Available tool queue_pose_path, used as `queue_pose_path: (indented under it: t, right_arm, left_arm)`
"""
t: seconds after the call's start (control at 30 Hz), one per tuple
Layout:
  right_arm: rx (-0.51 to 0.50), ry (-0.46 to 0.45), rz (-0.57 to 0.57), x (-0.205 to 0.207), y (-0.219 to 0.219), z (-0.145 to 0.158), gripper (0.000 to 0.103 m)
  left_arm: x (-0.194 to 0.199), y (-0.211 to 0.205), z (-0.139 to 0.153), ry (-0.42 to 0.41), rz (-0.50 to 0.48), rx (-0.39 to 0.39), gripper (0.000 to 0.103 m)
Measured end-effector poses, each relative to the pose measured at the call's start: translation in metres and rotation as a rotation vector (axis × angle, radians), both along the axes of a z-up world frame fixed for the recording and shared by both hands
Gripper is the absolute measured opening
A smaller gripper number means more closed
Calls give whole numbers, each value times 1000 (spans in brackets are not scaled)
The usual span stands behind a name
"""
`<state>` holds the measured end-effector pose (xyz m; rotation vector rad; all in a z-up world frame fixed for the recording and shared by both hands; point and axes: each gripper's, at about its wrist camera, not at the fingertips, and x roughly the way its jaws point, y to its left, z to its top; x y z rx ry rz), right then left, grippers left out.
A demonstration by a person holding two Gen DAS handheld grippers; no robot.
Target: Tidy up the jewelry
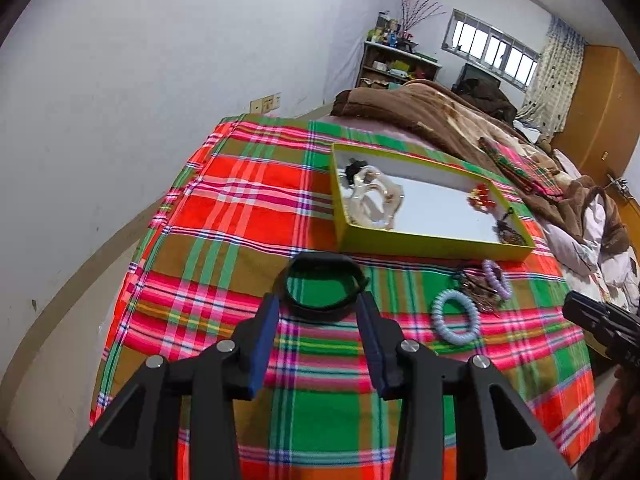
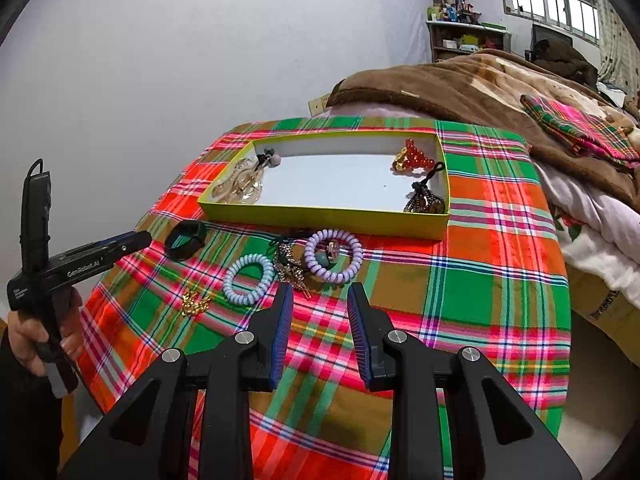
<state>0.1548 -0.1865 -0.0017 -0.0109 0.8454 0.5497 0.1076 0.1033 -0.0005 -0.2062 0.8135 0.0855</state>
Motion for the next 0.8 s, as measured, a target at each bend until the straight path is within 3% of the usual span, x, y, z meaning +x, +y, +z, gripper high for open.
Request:
queue_pose_path:
  t: [0.7, 0.73, 0.8]
  right_arm:
    - [-22, 51, 25, 29, 21, -25, 29]
    - [-24, 51, 24, 30, 21, -25, 29]
    - [-29, 52, 25, 32, 23, -26, 29]
  left_arm:
    - [28, 21, -33, 84, 74, -82, 41]
    - [29, 20, -34, 86, 74, -85, 41]
    - [32, 18, -35, 93, 76, -73, 30]
